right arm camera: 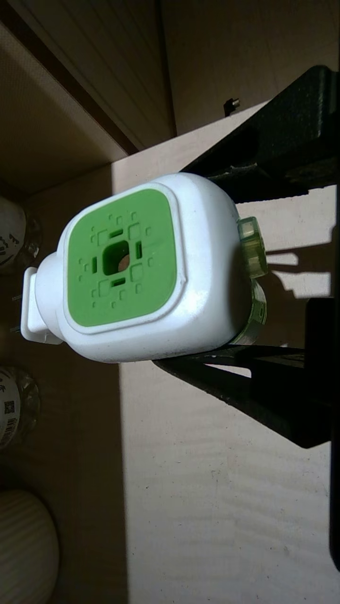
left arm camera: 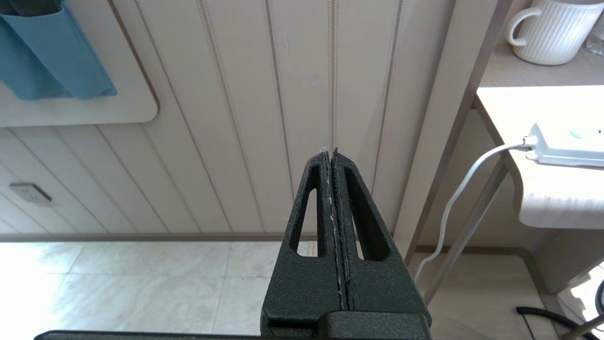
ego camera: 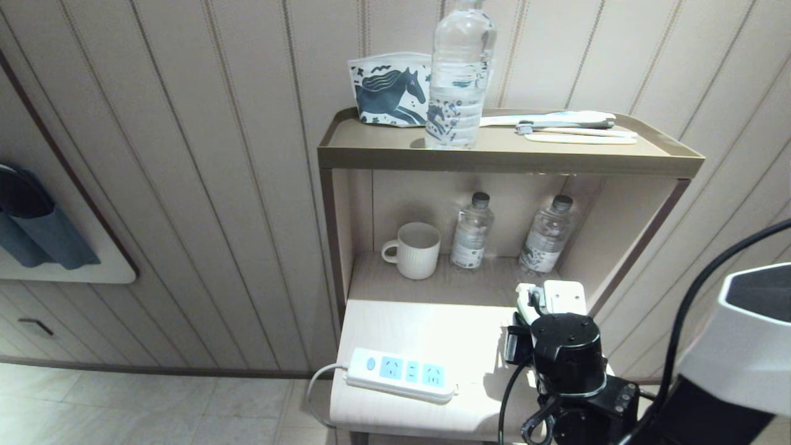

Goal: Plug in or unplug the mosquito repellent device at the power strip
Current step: Pick up the mosquito repellent liquid, then insert the plug into the socket

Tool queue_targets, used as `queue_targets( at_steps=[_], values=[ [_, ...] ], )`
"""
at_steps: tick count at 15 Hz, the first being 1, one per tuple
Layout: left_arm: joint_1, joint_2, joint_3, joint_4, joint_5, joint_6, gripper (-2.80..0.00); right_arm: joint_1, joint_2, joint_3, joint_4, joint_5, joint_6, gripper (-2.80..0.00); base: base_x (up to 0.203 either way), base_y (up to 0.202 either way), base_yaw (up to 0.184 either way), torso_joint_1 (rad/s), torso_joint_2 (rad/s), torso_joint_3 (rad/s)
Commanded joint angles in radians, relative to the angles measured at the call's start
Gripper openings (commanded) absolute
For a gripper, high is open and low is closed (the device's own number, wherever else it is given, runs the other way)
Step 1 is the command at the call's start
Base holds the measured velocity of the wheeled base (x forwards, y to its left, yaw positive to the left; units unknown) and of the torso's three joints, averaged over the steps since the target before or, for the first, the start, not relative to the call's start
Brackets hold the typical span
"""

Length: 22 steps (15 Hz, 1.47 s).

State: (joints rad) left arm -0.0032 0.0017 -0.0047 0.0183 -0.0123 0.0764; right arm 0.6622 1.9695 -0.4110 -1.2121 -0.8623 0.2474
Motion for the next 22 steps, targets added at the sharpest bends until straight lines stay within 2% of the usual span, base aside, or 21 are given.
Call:
queue_targets(
  at_steps=[1, 4, 6, 9, 11, 12, 13, 15, 18, 22],
  values=[
    [0.000, 0.000, 0.000, 0.000, 0.000, 0.000, -2.80, 0.008, -0.186, -0.073, 0.322, -0.003, 0.000, -2.80, 0.000, 0.000, 0.000, 0.000, 0.00, 0.000],
    [0.000, 0.000, 0.000, 0.000, 0.000, -0.001, -2.80, 0.041, -0.319, -0.201, 0.692, 0.066, 0.022, -2.80, 0.000, 0.000, 0.000, 0.000, 0.00, 0.000],
    [0.000, 0.000, 0.000, 0.000, 0.000, 0.000, -2.80, 0.053, -0.358, -0.332, 0.962, 0.138, 0.084, -2.80, 0.000, 0.000, 0.000, 0.000, 0.00, 0.000],
    [0.000, 0.000, 0.000, 0.000, 0.000, 0.000, -2.80, 0.057, -0.400, -0.575, 1.434, 0.339, 0.218, -2.80, 0.000, 0.000, 0.000, 0.000, 0.00, 0.000],
    [0.000, 0.000, 0.000, 0.000, 0.000, 0.000, -2.80, 0.053, -0.399, -0.725, 1.656, 0.498, 0.301, -2.80, 0.000, 0.000, 0.000, 0.000, 0.00, 0.000],
    [0.000, 0.000, 0.000, 0.000, 0.000, 0.000, -2.80, 0.050, -0.389, -0.782, 1.742, 0.598, 0.330, -2.80, 0.000, 0.000, 0.000, 0.000, 0.00, 0.000],
    [0.000, 0.000, 0.000, 0.000, 0.000, 0.000, -2.80, 0.048, -0.369, -0.826, 1.806, 0.664, 0.348, -2.80, 0.000, 0.000, 0.000, 0.000, 0.00, 0.000],
    [0.000, 0.000, 0.000, 0.000, 0.000, 0.000, -2.80, 0.046, -0.317, -0.912, 1.927, 0.739, 0.377, -2.80, 0.000, 0.000, 0.000, 0.000, 0.00, 0.000],
    [0.000, 0.000, 0.000, 0.000, 0.000, 0.000, -2.80, 0.056, -0.289, -0.982, 2.011, 0.762, 0.382, -2.80, 0.000, 0.000, 0.000, 0.000, 0.00, 0.000],
    [0.000, 0.000, 0.000, 0.000, 0.000, 0.000, -2.80, 0.058, -0.183, -1.206, 2.211, 0.785, 0.377, -2.80, 0.000, 0.000, 0.000, 0.000, 0.00, 0.000]
  ],
)
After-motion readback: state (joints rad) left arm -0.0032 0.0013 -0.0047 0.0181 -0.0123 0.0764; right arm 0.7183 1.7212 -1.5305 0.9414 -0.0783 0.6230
